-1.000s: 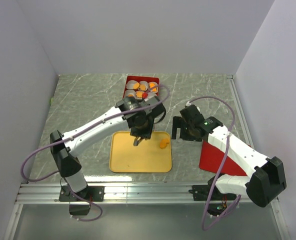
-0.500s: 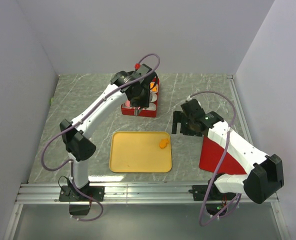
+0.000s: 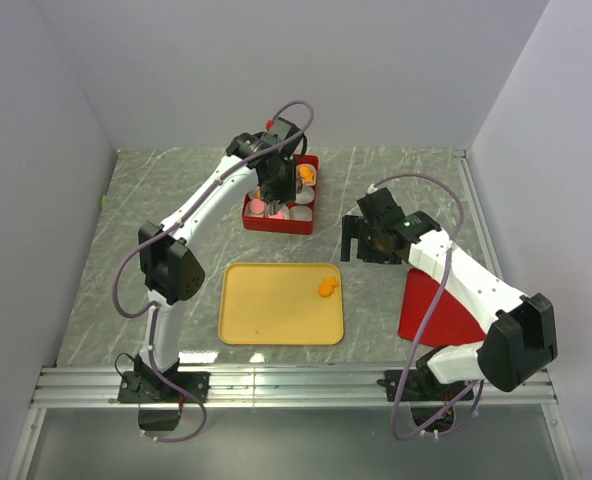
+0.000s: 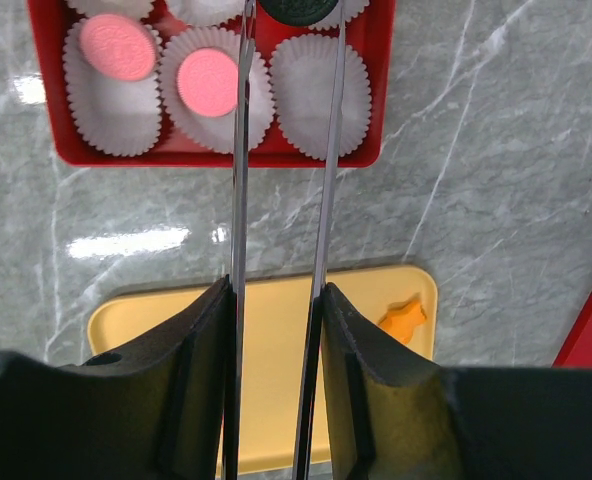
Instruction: Pack the cookies
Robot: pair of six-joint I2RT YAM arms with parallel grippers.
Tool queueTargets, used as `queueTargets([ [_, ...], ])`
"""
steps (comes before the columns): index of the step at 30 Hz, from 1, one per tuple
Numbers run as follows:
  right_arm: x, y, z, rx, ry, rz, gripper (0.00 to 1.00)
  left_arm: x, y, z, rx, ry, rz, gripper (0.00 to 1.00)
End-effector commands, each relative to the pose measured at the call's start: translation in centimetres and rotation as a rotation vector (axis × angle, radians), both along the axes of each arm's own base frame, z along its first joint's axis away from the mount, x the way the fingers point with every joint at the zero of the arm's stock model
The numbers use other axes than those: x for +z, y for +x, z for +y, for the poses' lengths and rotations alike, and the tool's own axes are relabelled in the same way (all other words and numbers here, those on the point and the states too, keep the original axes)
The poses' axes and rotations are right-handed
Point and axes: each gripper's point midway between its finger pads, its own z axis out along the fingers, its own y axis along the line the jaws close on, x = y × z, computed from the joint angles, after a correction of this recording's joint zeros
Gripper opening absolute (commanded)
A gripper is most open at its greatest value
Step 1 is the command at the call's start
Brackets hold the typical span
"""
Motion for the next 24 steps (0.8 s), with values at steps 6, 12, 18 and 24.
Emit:
queueTargets([
  [6,1.5,1.7,0.3,0.023,0.013,-0.036,1.0,1.8,2.5,-2.3,-0.004,-0.104,-0.088,0.42],
  [12,1.2,2.0,0.2,0.024,0.022,-0.025,1.0,0.3,3.1,-2.8,0.002,-0.097,-0.068,0.43],
  [18,0.9,2.4,0.0,0.015,0.031,-0.016,1.0,-0.3,3.7,-2.8,0.001,-0.089,-0.059,0.44],
  [24,0.6,2.7,-0.5,-0.002,0.028,-0.007,1.0,-0.5,4.2,-2.8,-0.003,-0.093,-0.059,0.47],
])
